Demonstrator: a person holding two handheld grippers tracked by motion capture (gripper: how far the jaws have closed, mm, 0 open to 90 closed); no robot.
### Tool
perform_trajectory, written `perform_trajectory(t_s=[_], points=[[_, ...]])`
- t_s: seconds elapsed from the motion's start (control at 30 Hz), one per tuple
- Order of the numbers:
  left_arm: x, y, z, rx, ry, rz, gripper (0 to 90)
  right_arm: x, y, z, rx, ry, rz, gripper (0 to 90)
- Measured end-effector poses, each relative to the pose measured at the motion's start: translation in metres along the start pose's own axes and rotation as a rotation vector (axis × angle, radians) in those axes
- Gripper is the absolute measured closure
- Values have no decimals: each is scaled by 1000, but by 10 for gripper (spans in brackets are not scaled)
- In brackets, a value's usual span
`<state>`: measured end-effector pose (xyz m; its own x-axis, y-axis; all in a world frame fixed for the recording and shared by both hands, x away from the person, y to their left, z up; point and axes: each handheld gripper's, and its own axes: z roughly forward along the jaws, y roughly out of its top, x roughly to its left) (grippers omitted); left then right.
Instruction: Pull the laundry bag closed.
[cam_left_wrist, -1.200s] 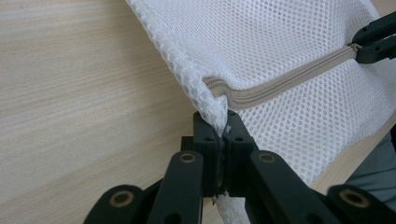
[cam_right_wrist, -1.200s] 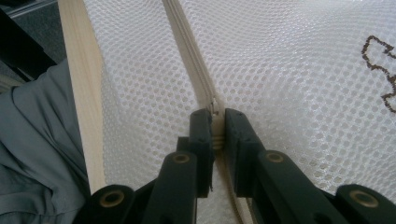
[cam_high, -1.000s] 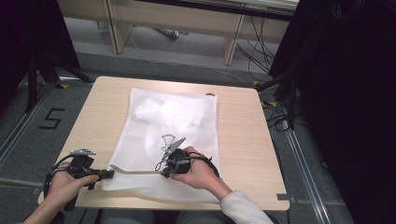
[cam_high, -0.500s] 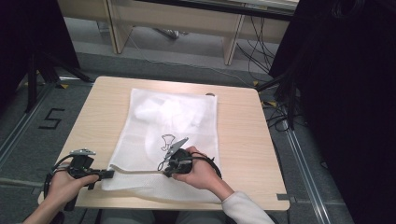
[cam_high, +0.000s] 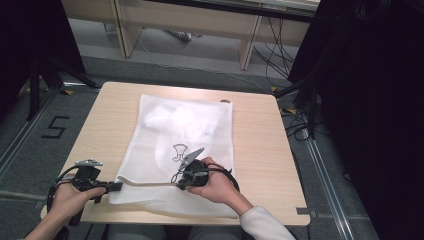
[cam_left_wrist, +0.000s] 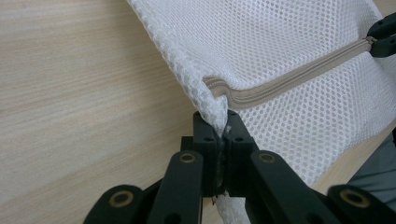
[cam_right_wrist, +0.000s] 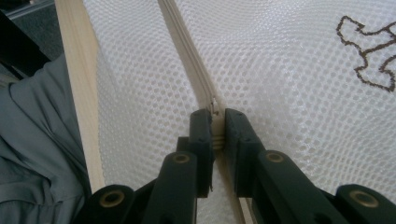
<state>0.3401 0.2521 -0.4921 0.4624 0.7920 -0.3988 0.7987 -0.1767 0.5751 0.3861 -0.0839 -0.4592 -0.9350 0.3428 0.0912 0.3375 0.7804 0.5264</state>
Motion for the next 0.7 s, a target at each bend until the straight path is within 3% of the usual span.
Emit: perform_trajectory(t_s=[0.5, 0.6, 0.7], points=[[0, 0, 0, 3, 2, 1, 859, -3, -8, -7, -3, -8, 12, 826], [-1, -1, 1, -15, 13, -1, 859, -4, -9, -8, 3, -11, 11, 826], [0, 0, 0, 0, 3, 0, 859, -4, -11, -9, 2, -9, 16, 826]])
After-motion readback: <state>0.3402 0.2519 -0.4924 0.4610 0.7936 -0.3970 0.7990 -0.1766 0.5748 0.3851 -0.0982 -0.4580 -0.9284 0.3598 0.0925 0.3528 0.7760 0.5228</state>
